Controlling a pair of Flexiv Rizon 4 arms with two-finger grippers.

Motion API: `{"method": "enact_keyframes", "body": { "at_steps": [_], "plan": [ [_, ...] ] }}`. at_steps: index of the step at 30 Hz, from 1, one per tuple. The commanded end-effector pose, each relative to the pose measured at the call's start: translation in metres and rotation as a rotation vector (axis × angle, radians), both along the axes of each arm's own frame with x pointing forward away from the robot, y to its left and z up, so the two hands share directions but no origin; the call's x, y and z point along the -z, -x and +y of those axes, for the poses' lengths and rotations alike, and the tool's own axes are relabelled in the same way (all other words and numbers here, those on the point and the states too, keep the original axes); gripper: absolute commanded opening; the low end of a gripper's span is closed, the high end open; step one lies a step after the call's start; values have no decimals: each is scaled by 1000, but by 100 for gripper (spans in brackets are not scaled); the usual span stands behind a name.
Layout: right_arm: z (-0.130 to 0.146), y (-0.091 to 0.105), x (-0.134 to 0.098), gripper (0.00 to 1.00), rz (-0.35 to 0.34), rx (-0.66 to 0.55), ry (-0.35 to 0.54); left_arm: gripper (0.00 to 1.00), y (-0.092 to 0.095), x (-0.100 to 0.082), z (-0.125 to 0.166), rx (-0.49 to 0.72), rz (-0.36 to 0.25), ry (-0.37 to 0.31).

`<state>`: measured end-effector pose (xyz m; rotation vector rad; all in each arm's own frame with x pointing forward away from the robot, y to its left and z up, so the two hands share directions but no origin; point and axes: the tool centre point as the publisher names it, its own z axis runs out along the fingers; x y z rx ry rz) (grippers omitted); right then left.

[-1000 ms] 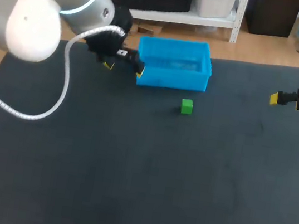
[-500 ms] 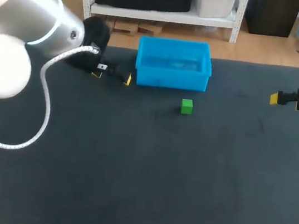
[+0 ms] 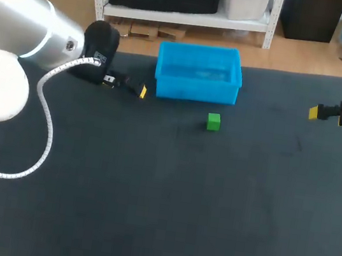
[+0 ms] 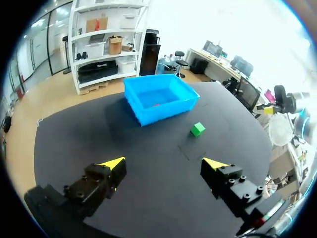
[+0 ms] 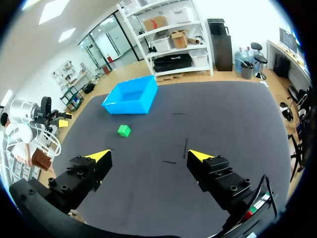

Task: Use the left arm to pick the red cube and place it into the blue plastic box first, then use the right arm to grasp the green cube and put it into the same blue plastic box after the first action is fully finished.

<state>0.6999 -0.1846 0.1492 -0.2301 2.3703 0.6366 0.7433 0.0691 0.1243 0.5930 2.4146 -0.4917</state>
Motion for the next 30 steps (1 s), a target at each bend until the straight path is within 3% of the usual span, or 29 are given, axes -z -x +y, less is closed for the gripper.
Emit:
{"method": "enact_keyframes", "body": {
  "at_steps": [1,8,10,15,20,22,30],
  "plan": [
    [0,-2,-2,100,-2,-4,16,100,0,-4,2,1,6,-5],
    [26,-5,-19,100,-46,-5,287,100,0,-4,2,1,6,-5],
    [36,-5,-23,100,-41,-11,309,100,0,-4,2,1,6,-5],
    [65,-9,-20,100,-54,12,495,100,0,-4,2,1,6,-5],
    [96,-11,-6,100,15,-5,561,100,0,-4,2,1,6,-5],
    [108,-11,1,100,92,-51,538,100,0,-4,2,1,6,-5],
    [132,-13,20,100,214,-68,470,100,0,-4,2,1,6,-5]
  ]
}}
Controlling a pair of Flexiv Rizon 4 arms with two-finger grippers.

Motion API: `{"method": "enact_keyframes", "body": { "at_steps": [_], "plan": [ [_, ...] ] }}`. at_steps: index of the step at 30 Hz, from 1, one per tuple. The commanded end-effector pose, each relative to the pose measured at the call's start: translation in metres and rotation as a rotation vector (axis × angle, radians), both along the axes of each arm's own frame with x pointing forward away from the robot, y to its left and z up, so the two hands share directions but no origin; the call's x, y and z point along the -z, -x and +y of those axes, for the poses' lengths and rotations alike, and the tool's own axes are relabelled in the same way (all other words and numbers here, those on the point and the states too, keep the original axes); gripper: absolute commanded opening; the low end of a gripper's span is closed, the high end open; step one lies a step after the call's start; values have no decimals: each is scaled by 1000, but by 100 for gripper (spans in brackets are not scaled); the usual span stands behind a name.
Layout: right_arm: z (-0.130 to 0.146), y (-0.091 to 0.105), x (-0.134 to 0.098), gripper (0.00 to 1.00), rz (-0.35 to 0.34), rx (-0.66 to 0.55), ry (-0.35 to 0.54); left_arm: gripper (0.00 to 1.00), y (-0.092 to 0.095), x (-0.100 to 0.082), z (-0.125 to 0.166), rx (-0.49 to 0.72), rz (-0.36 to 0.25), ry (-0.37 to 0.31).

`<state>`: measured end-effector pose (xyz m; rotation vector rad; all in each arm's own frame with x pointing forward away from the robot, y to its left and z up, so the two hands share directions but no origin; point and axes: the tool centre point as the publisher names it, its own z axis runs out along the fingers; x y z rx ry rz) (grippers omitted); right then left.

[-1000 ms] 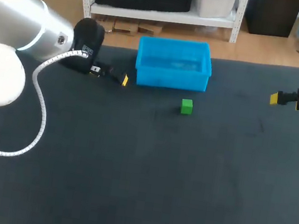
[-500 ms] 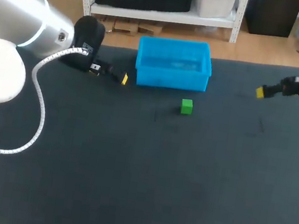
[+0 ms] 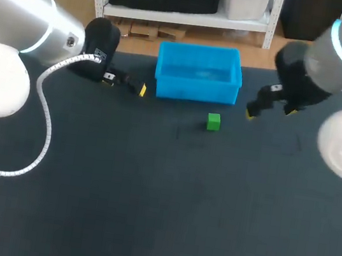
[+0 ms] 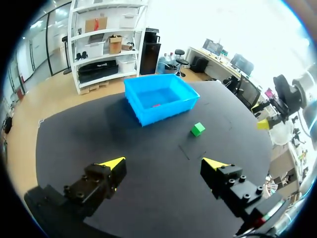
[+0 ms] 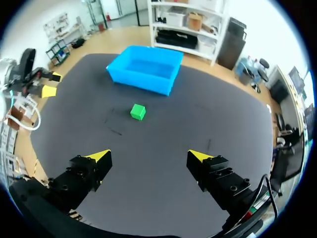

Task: Use the left arm to pick the red cube and place it into the blue plastic box first, then use the right arm to grasp the green cube and put it into the same blue plastic box after the first action is fully finished.

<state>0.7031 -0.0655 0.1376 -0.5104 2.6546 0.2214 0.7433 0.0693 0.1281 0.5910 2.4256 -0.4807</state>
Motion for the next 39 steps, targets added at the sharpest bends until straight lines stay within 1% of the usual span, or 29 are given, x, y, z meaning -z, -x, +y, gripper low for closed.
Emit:
{"method": "enact_keyframes", "body": {
  "at_steps": [1,19,20,22,26,28,30,32,36,38,39],
  "plan": [
    [14,-10,9,100,24,52,30,100,0,0,1,5,-1,6],
    [14,-10,9,100,24,52,30,100,0,0,1,5,-1,6],
    [19,-11,11,100,22,49,53,100,0,0,1,5,-1,6],
    [26,-12,13,100,29,58,57,100,0,0,1,5,-1,6],
    [46,-19,22,100,74,102,115,100,0,0,1,5,-1,6],
    [55,-23,27,100,100,127,114,100,0,0,1,5,-1,6],
    [62,-27,33,100,136,157,84,100,0,0,1,5,-1,6],
    [68,-31,37,100,145,175,81,100,0,0,1,5,-1,6],
    [78,-40,48,100,139,188,55,100,0,0,1,5,-1,6],
    [80,-45,55,100,127,199,73,100,0,0,1,5,-1,6],
    [82,-47,58,100,118,189,44,100,0,0,1,5,-1,6]
  ]
}}
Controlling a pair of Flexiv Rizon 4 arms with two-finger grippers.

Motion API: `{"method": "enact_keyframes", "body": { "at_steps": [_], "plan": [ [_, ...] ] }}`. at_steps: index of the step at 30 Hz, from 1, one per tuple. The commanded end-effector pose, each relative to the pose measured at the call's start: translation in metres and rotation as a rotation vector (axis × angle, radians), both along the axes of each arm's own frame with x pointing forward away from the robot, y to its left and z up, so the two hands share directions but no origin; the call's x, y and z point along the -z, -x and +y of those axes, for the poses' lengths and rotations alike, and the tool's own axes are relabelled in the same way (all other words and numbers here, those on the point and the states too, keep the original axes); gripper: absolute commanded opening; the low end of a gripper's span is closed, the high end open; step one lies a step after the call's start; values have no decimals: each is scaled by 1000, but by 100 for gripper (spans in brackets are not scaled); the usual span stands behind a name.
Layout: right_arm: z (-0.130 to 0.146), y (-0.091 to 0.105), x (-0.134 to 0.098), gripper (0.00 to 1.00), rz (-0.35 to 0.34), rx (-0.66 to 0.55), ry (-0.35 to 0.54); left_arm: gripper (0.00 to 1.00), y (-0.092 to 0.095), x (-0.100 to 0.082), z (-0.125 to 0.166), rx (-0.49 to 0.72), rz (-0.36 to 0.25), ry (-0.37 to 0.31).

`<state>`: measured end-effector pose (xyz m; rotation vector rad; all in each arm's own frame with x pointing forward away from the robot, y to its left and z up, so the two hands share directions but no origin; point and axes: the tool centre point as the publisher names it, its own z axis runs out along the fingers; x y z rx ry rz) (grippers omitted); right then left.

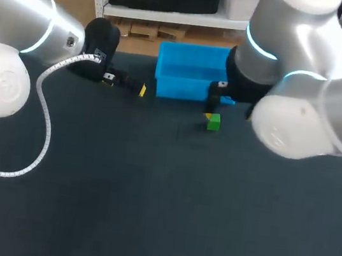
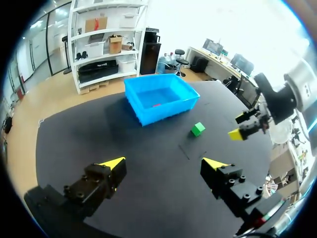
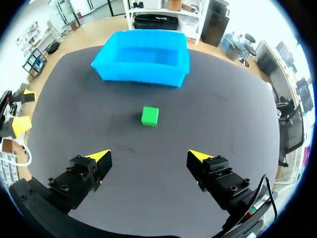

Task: Use the left arm to pick the red cube and place it into the blue plastic box first, then use the right arm to grasp the green cube and put it into the same blue plastic box after the first action is fully finished.

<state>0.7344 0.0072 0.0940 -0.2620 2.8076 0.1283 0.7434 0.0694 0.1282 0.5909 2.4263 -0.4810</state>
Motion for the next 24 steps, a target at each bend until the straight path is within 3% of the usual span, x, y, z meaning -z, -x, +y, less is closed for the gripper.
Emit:
{"method": "enact_keyframes", "body": {
  "at_steps": [1,11,24],
  "plan": [
    [10,-17,16,100,-13,-6,-29,100,0,0,1,5,-1,6],
    [14,-39,49,100,-25,31,-8,100,0,0,1,5,-1,6],
    [22,-65,65,100,-59,37,35,100,0,0,1,5,-1,6]
  ]
}}
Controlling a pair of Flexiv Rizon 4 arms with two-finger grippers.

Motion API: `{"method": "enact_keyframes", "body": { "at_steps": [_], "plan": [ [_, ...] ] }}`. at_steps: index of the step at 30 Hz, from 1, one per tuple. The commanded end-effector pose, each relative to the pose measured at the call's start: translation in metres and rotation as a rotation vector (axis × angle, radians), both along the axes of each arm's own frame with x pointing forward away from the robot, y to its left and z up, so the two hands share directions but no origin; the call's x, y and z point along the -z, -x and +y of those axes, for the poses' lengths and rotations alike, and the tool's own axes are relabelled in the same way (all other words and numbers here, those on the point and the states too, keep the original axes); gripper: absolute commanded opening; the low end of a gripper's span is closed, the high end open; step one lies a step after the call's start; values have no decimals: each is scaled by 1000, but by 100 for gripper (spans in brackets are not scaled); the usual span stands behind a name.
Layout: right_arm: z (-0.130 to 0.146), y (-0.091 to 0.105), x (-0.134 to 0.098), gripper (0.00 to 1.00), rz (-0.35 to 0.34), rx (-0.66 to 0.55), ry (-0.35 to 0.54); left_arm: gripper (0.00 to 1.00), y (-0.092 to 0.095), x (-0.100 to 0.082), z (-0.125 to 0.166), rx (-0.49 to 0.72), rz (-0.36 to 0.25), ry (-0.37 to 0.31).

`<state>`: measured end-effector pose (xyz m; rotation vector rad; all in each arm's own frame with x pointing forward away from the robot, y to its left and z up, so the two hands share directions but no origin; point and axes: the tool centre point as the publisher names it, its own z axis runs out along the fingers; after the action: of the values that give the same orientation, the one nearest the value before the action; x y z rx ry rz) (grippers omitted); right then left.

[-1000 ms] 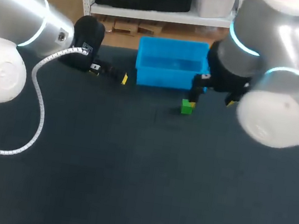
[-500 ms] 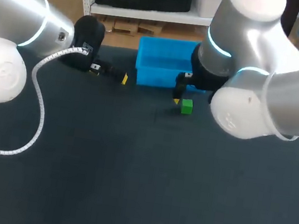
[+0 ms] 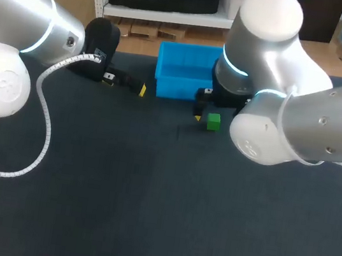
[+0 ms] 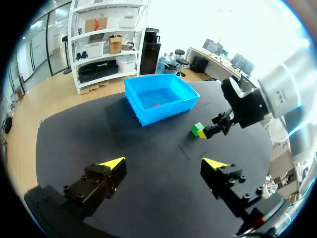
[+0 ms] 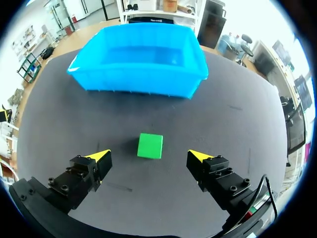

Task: Use the left arm to pick the red cube and place it into the blue plastic box first, then use the right arm to grasp the green cube and put it into the same blue plastic box after the first action is fully finished.

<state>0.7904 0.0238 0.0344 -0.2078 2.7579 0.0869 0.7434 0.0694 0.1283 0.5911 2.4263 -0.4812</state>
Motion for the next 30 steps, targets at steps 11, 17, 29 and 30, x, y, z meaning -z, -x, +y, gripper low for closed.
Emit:
{"method": "enact_keyframes", "body": {
  "at_steps": [11,17,29,30],
  "plan": [
    [8,-17,26,100,5,-18,60,100,0,1,1,5,-2,5],
    [4,-19,35,100,24,-4,64,100,0,1,1,5,-2,5],
    [-3,-23,40,40,28,23,58,100,0,1,1,5,-2,5],
    [-4,-24,40,15,28,26,58,100,0,1,1,5,-2,5]
  ]
}}
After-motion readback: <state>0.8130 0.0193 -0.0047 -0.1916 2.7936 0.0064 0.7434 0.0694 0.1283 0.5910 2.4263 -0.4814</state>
